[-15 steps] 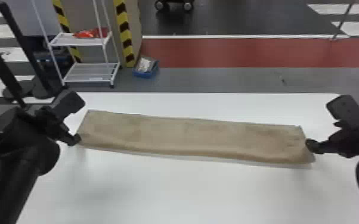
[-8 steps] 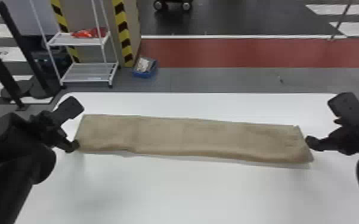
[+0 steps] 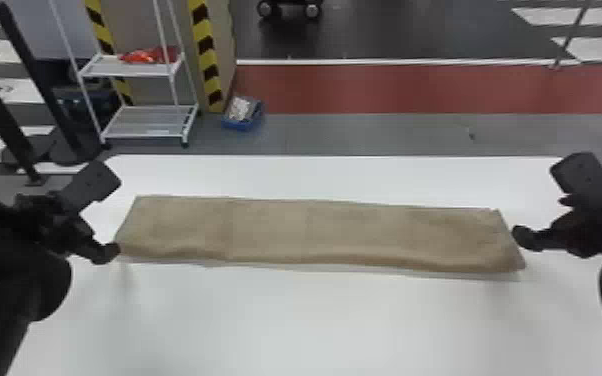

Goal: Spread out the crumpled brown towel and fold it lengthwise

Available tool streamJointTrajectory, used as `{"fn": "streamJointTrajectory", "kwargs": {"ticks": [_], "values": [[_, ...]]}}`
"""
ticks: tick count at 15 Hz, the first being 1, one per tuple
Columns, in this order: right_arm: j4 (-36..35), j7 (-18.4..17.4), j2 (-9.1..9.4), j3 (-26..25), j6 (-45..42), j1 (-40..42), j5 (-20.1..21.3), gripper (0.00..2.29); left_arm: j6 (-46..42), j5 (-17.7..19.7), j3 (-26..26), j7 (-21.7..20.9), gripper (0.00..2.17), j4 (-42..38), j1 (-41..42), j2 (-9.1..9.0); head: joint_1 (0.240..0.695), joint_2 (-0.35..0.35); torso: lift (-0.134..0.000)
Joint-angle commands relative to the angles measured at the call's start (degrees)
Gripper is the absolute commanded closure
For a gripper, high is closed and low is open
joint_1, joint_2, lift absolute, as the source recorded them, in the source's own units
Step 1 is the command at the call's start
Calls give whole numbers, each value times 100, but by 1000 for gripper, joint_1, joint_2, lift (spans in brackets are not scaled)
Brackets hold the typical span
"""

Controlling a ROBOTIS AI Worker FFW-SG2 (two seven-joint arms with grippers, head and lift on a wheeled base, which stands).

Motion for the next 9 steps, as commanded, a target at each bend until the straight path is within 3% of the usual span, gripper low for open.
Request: {"fn": "streamJointTrajectory", "kwargs": {"ticks": [1,3,9], "values": [[5,0,-22,-50,17,0,-100,97,8,-49,111,-77,-2,-216,121,17,695,27,-123],[-4,132,-22,-164,228,-53,-364,97,60,-49,261,-95,-2,-224,60,43,695,27,-123],[-39,158,-30,-164,386,-79,-381,97,95,91,559,-200,-2,-383,157,43,695,45,-123]]}}
